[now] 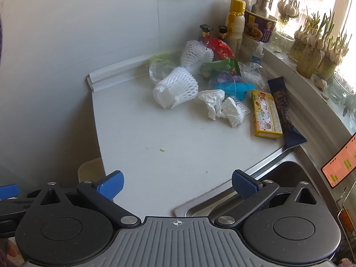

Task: Collect trash
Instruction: 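Reach the left tool to the white foam net while the right tool reaches the green wrapper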

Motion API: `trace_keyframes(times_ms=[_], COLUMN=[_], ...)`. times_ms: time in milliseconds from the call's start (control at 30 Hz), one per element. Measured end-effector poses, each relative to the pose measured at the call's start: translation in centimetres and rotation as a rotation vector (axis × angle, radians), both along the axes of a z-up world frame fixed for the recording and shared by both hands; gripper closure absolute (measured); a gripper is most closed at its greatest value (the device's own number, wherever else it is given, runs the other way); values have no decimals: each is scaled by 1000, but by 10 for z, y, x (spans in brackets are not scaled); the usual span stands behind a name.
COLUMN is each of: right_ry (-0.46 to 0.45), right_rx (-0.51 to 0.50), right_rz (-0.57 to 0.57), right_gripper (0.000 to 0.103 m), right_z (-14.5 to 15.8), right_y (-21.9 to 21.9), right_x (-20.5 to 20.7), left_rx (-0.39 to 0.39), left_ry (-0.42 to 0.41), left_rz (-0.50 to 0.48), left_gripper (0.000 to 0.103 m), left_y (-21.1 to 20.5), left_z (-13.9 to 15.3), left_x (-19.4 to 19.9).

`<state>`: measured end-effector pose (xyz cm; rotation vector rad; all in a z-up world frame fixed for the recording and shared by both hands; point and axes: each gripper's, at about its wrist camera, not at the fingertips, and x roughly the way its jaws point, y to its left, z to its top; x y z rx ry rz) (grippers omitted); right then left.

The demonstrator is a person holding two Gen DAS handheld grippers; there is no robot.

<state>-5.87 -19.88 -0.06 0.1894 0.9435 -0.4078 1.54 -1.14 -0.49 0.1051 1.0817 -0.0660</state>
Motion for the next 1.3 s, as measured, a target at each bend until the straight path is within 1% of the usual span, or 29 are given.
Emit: trace_keyframes(times_ms=[300,600,767,933,1033,1067,1100,1133,1167,1233,1300], right_ry=[2,-3,-24,-41,-58,-67,-83,-102,-120,-153,-184], right_rx=[-12,13,31,37,48,55,68,84,99,119,125], right_rz=[-3,-4,-22,-27,-16,-8,7,23,34,51,65], right_gripper=[0,0,0,0,0,0,0,0,0,0,0], right_z=[-2,-10,-15,-22,-27,-29,-32,-35,-38,-45,-51], right_y=[-10,-27,-45,-64,-77,-81,-87,-92,-99,-111,-121], right_x=[6,16,20,25,29,31,32,34,36,44,50], left_rx=[5,19,23,21,19,20,16,-5,-43,-125,-145], left_ry=[-2,-7,-14,-49,-100,-106,-108,-106,-110,-143,-161], left_rz=[-22,-36,-54,-76,-119,-136,-155,-173,-189,-214,-247], left_gripper=[0,0,0,0,0,0,1,1,5,6,6], left_y=[-10,-24,-35,-49,-61,-65,-69,-72,-74,-77,-83], left_z=[0,-4,-7,-8,-10,-11,-13,-14,-15,-17,-20], left_x=[11,27,37,50,57,61,67,72,77,87,98])
